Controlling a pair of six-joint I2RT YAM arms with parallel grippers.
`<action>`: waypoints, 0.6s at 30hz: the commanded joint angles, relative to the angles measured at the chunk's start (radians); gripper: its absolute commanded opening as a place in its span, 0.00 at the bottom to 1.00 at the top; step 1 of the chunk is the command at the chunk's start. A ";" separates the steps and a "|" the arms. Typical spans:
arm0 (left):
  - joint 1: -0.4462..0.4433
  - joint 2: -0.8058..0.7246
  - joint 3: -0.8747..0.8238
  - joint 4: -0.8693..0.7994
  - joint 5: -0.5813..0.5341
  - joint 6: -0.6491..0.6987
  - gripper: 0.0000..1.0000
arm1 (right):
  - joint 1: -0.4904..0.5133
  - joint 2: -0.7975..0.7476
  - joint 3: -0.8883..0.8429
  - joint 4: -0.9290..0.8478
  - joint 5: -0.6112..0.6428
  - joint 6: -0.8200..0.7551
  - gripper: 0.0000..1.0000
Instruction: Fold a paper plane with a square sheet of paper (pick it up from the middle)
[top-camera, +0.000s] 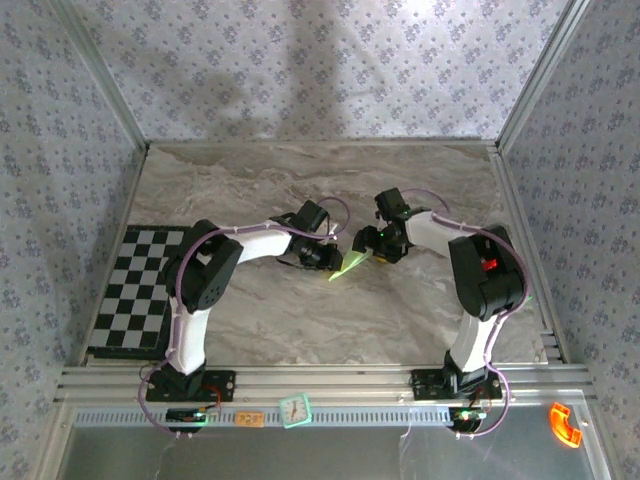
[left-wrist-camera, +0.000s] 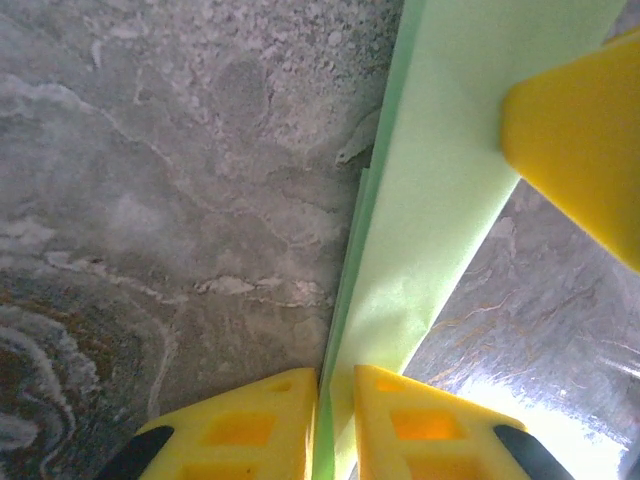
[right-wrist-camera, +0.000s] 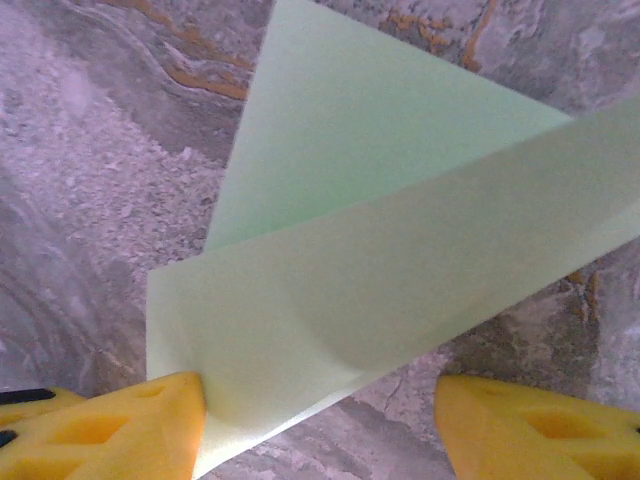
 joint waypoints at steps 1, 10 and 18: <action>-0.026 0.056 -0.005 -0.081 -0.037 -0.001 0.19 | -0.025 -0.037 -0.077 0.164 -0.038 0.000 0.67; -0.031 0.058 -0.006 -0.083 -0.051 -0.006 0.19 | -0.013 -0.216 -0.188 0.242 -0.132 0.025 0.64; -0.031 0.062 0.000 -0.086 -0.053 -0.005 0.19 | 0.037 -0.189 -0.167 0.317 -0.161 0.087 0.42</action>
